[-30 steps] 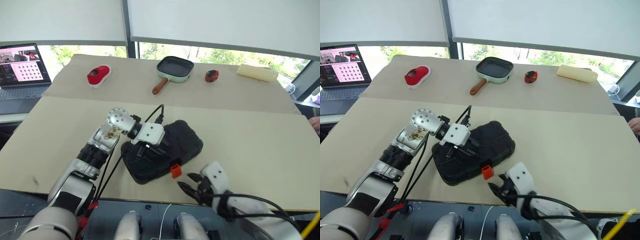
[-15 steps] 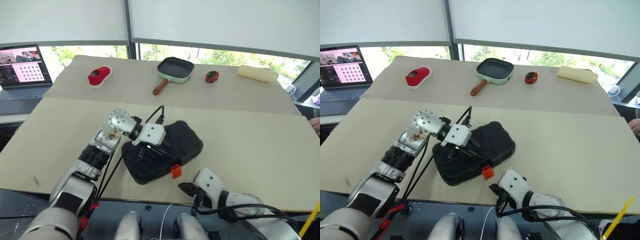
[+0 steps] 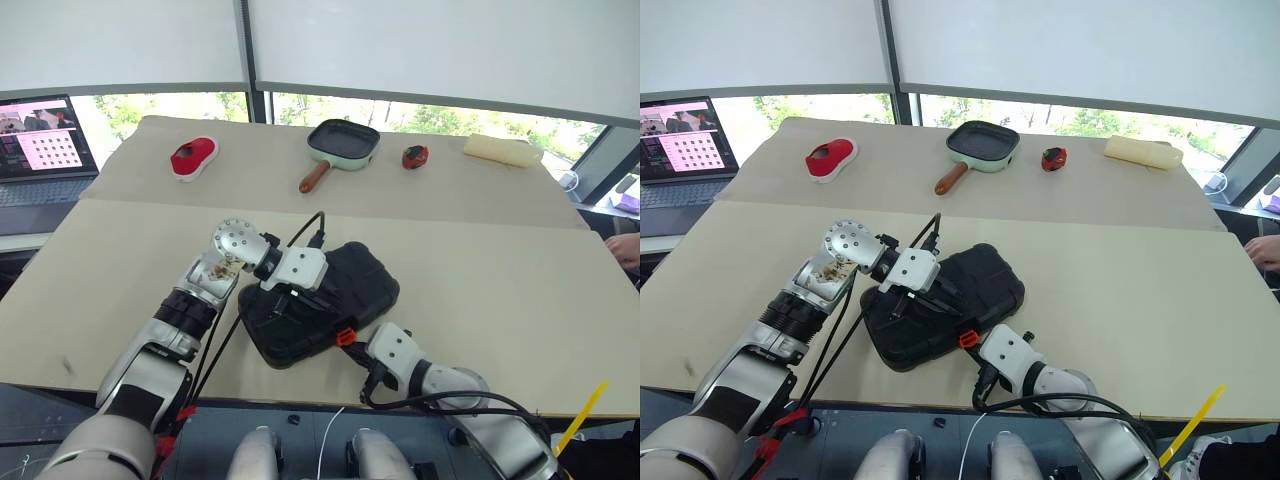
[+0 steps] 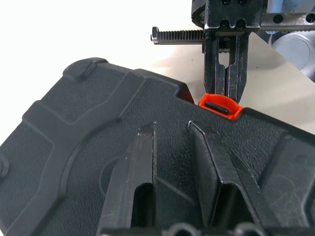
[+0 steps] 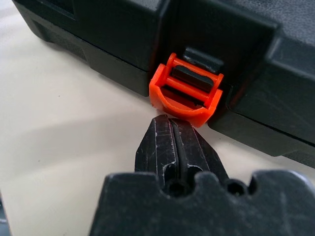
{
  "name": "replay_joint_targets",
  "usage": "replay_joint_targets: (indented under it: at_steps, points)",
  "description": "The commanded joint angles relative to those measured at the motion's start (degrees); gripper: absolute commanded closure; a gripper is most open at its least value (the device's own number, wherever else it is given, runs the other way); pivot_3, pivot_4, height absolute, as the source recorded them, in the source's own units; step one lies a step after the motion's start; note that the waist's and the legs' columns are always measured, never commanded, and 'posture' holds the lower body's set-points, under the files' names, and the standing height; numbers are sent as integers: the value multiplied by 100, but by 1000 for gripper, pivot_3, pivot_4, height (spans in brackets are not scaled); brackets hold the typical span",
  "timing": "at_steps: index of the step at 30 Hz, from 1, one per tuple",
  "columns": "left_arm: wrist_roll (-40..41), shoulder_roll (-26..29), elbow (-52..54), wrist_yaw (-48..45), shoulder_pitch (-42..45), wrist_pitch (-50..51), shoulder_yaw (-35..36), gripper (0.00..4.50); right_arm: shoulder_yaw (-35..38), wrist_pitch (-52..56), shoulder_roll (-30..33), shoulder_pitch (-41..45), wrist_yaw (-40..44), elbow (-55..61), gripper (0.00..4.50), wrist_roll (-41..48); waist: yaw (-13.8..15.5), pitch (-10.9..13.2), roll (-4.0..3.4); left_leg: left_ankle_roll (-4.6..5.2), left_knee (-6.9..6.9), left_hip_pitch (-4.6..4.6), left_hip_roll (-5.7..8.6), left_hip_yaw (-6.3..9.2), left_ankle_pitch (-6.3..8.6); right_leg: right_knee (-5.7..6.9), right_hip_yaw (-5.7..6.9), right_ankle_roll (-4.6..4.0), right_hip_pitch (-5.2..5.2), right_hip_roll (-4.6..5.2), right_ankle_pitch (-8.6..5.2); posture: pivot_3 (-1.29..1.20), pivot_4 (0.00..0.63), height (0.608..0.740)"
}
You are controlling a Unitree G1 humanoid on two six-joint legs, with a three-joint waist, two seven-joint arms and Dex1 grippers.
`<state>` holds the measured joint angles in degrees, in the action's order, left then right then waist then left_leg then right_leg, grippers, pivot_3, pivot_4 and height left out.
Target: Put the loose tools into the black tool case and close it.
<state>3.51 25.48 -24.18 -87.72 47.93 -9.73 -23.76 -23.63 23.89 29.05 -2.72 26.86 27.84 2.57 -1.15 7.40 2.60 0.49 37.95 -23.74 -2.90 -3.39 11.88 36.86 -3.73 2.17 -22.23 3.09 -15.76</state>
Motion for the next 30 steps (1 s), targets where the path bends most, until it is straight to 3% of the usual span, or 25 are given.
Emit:
replay_joint_targets:
  at_steps: [1, 12, 25, 30]
  points:
    - [-355, -49, -204, -144, -131, 14, -401, 3364, 512, -554, -292, 164, -343, -32, 4482, -81, -4, 1, 0, 0, 0, 1, 0, 0, 0, 3, -1, -10, -2, 0, -2, 0, 150, 740]
    - [-411, -134, -355, -109, -113, -94, -390, 3364, 847, -596, -287, -260, 141, 880, 4482, 366, 30, 11, -11, 2, 0, -10, 7, -3, -2, 6, -15, 27, -11, 6, 13, 0, 150, 740]
    - [-433, -92, -420, -101, -182, -221, -382, 3364, 1219, 874, -115, -657, 427, 1609, 4482, 1175, 37, 9, -14, 2, -6, -5, 3, 0, -2, 6, -14, 8, -9, 4, 1, 0, 150, 740]
    - [-454, -76, -465, -145, -187, -279, -395, 3364, 1159, 1523, -133, -986, 173, 1866, 2726, 1338, 50, 6, -9, 3, -13, -8, 5, 1, -1, -6, -13, 7, -5, 17, 1, 0, 150, 740]
